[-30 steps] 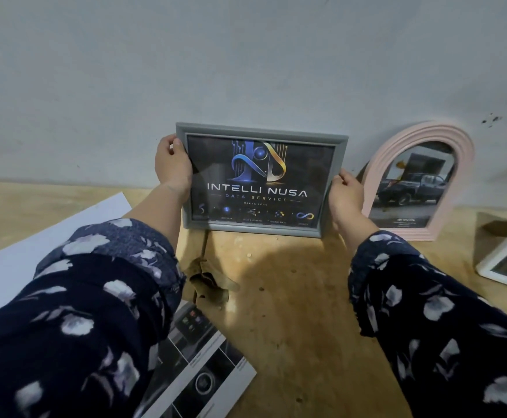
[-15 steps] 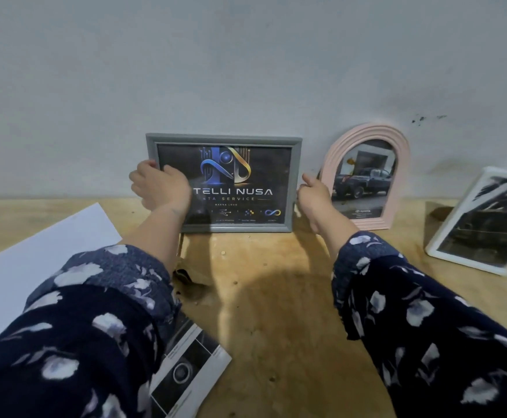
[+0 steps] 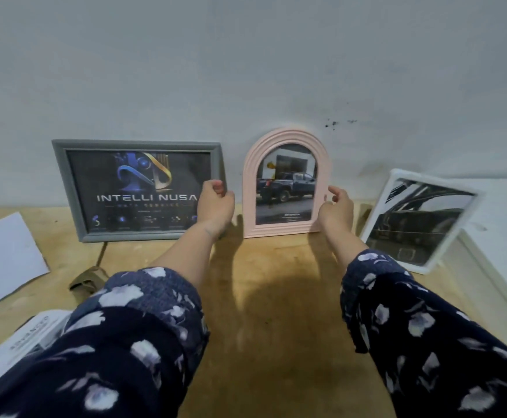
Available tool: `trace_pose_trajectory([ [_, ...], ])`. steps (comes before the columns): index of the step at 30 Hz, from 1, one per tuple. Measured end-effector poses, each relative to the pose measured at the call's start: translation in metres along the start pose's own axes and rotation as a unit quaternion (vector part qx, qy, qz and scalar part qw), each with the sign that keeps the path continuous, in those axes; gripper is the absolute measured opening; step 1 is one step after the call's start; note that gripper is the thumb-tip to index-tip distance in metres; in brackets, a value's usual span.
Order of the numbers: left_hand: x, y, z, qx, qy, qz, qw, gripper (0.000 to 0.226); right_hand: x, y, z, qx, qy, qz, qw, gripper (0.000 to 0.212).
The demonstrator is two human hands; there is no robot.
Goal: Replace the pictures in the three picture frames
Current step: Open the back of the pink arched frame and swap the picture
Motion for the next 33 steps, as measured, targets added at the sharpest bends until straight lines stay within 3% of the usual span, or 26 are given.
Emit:
trace_pose_trajectory([
  [6, -0.005, 0.053, 0.010, -0.046, -0.059, 0.005, 0.997, 0.058, 0.037, 0.020, -0.015, -0.038, 0.050, 0.130, 0.989, 0.049],
  [9, -0.010, 0.063, 0.016, -0.042, -0.064, -0.007, 0.997, 0.060, 0.039, 0.035, -0.014, -0.047, 0.034, 0.176, 0.983, 0.047],
  [14, -0.016, 0.065, 0.015, -0.057, -0.062, -0.017, 0.996, 0.048, 0.040, 0.033, -0.008, -0.060, -0.002, 0.158, 0.986, 0.040],
  [22, -0.043, 0.041, 0.014, -0.147, -0.142, -0.043, 0.978, 0.046, 0.004, -0.003, 0.037, -0.031, -0.116, 0.111, 0.987, 0.032],
  [30, -0.072, -0.046, -0.023, -0.132, -0.037, -0.128, 0.982, 0.054, -0.085, -0.014, 0.047, -0.074, -0.229, 0.115, 0.964, 0.027],
  [33, -0.089, -0.062, -0.030, -0.125, -0.019, -0.115, 0.985, 0.053, -0.119, -0.013, 0.039, -0.093, -0.288, 0.086, 0.949, 0.027],
])
Point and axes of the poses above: each hand's wrist, its own x-axis towards the middle knuckle, its own y-axis out of the palm, z = x × y, the point moved 10 cm from there along x, towards the middle knuckle, and after that the axes turned 15 degrees about y, right-handed, at the moved point
